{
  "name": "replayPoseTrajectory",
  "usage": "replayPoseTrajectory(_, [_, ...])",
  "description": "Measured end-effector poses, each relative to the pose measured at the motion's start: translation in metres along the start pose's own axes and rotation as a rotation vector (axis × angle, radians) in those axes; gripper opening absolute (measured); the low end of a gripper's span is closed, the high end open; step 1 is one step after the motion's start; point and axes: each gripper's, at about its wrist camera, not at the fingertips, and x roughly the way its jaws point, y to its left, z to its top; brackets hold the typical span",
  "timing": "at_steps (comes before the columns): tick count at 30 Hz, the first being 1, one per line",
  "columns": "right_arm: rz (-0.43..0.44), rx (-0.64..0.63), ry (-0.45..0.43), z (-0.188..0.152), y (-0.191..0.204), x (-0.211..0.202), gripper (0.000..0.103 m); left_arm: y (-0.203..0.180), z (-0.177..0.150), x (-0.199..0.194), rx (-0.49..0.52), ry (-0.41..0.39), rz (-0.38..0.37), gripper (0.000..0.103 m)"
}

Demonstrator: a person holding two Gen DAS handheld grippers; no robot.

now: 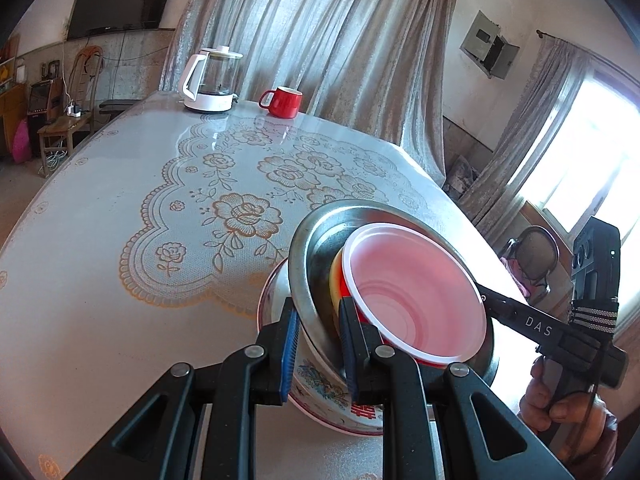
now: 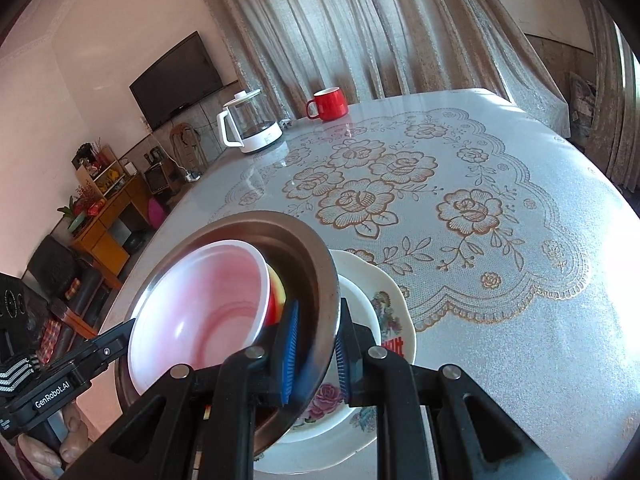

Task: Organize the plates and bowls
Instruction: 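Lift the steel basin with both tools and carry it over the plate stack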

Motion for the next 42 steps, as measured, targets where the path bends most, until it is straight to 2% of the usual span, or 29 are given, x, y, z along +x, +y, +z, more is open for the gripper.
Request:
replayPoseTrajectory(16, [-0.018, 0.081, 0.048, -0.012, -0.031, 0.023, 0.016, -0.004, -0.011, 0.027, 0.008, 0.068, 0.020, 0.020])
replayPoseTrajectory(25, [-0.051, 0.025, 0.048, -0.016, -0.024, 0.027, 0.016, -0.003, -0.014, 0.027, -0.001, 0.078, 0.020, 0.022])
replayPoseTrajectory(31, [0.001, 0.073, 0.049, -0.015, -0.029, 0.025, 0.022, -0.004, -0.015, 0.023, -0.002, 0.076, 0.018, 0.022])
replayPoseTrajectory(34, [0.047, 0.126, 0.032, -0.014, -0.037, 0.020, 0.029, -0.001, -0.016, 0.021, -0.013, 0.074, 0.005, 0.022])
replayPoseTrajectory(42, [0.099, 0.201, -0.065, -0.011, -0.052, -0.007, 0.029, 0.000, -0.018, 0.007, -0.010, 0.040, -0.019, 0.025])
